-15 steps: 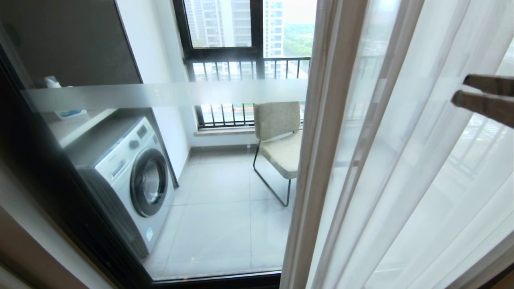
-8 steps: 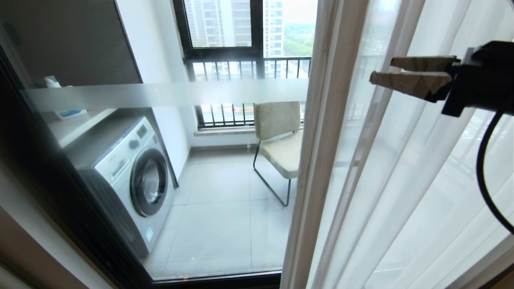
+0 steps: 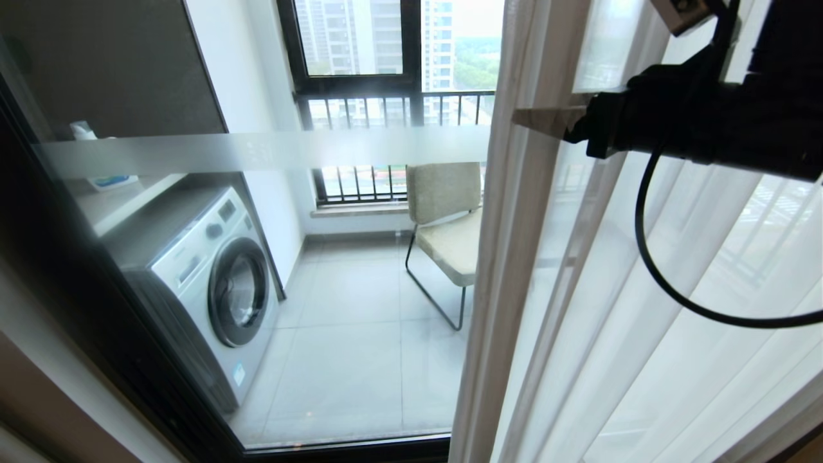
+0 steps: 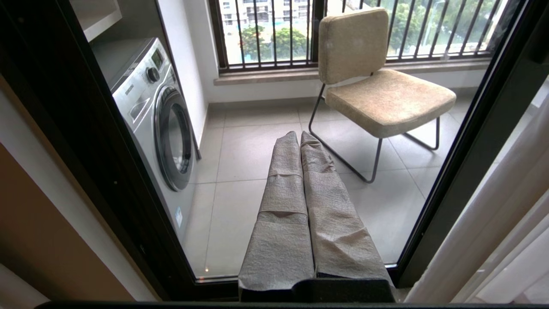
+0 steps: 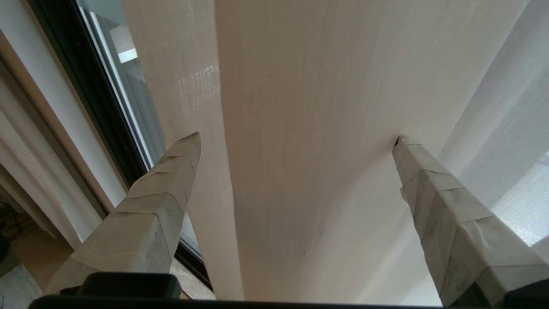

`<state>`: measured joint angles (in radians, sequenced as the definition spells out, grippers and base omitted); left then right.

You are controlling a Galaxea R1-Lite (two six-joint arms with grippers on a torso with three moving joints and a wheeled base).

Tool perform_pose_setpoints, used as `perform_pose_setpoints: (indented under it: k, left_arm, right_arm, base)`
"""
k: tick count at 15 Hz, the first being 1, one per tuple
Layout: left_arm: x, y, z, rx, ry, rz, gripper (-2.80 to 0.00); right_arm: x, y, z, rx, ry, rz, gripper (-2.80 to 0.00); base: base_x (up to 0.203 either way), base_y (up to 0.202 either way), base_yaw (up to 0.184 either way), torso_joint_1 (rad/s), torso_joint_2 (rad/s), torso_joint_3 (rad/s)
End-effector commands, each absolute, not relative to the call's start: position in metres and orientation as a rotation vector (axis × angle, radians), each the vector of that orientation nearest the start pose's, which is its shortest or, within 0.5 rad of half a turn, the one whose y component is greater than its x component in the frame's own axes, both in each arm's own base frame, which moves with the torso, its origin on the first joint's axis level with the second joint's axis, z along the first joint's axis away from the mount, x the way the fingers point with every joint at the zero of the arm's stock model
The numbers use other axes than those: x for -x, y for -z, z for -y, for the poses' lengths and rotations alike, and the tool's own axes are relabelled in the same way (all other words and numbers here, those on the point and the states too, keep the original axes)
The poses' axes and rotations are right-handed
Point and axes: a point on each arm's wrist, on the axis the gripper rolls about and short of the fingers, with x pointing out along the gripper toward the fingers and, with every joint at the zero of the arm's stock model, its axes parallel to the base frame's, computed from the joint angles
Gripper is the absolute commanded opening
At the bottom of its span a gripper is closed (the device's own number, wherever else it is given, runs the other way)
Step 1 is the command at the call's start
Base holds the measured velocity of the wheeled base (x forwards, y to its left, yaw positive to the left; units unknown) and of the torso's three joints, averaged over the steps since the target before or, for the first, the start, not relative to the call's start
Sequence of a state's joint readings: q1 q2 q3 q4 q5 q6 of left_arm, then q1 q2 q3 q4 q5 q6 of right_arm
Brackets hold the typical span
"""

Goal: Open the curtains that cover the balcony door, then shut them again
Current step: Pull the inner curtains open on both sides

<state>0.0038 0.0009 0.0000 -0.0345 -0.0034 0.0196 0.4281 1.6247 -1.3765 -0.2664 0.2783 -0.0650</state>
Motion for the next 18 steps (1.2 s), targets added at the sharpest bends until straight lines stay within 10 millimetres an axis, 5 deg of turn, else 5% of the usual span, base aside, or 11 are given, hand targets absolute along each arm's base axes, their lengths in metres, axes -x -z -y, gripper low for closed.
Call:
perform_pose_setpoints:
  k: [1,11,18]
  left_arm:
    - [0.023,-0.079,0.0,-0.02,-0.002,0.035,-2.8]
    - [0.023,-0.079,0.0,-0.02,-0.002,0.035,-2.8]
    - [0.023,-0.079,0.0,-0.02,-0.002,0.035,-2.8]
  right_arm:
    - [-0.289,-0.326,-0.139,0.057,-0.689,0.026,0.0]
    - [-0.316,-0.329,-0.178,-0.098,-0.551,0.089,0.0]
    - [-0.329,-0.329,-0.185,-0.116,-0.349,0.146,0.0]
  base:
    - [0.0,0.0,0.0,0.0,0.0,0.0]
    - [0.0,0.0,0.0,0.0,0.0,0.0]
    - [0.0,0.0,0.0,0.0,0.0,0.0]
